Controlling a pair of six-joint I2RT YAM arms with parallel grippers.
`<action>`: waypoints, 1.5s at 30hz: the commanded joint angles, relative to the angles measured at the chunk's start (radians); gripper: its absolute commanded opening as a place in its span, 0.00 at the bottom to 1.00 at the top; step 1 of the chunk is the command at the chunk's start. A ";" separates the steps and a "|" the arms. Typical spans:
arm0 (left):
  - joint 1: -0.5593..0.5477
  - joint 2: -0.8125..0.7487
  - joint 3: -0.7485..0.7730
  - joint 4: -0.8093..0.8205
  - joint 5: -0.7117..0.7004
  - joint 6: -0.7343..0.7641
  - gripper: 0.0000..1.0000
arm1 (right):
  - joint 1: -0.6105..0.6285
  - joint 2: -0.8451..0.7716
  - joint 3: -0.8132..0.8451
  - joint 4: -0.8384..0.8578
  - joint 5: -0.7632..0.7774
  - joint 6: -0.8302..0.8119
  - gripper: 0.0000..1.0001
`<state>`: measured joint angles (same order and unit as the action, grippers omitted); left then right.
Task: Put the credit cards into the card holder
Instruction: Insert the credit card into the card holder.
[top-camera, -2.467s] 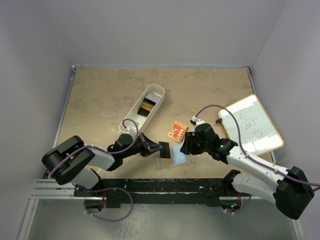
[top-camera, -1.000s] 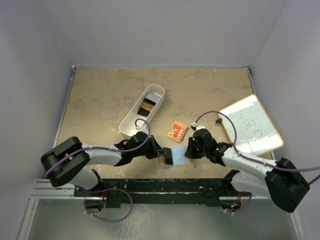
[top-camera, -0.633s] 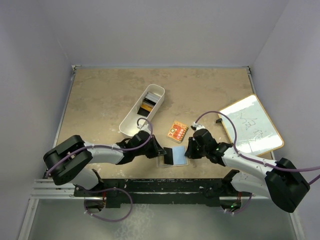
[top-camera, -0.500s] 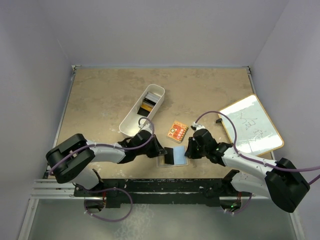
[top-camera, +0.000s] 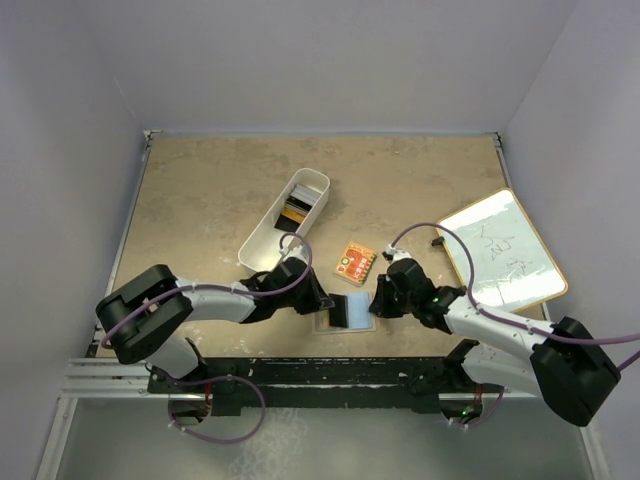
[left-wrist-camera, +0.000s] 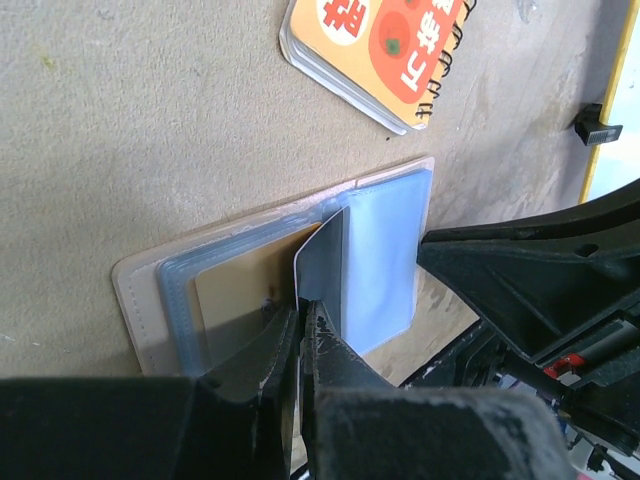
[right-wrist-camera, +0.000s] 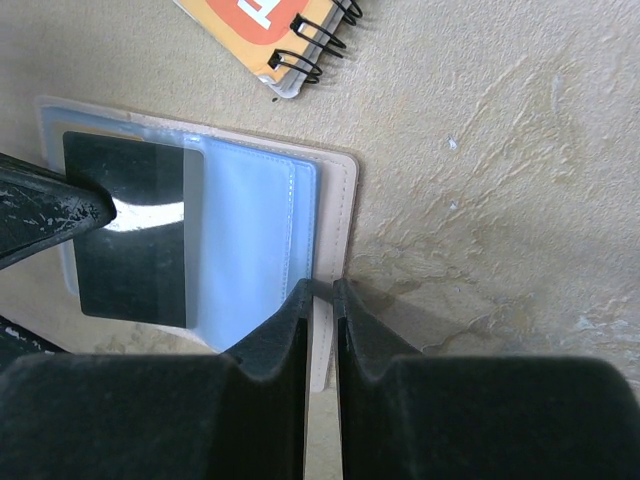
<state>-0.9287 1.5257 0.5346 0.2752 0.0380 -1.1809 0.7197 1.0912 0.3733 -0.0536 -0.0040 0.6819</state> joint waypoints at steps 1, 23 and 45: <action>-0.002 0.025 0.021 -0.054 -0.052 0.024 0.00 | 0.008 -0.016 -0.029 0.014 -0.038 0.048 0.14; -0.009 -0.018 0.075 -0.219 -0.125 0.047 0.31 | 0.007 -0.056 -0.063 0.048 -0.033 0.115 0.12; -0.056 0.039 0.142 -0.260 -0.152 0.062 0.32 | 0.008 -0.039 -0.077 0.115 -0.068 0.136 0.10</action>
<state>-0.9722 1.5307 0.6537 0.0818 -0.0914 -1.1576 0.7216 1.0451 0.3096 0.0154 -0.0441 0.7929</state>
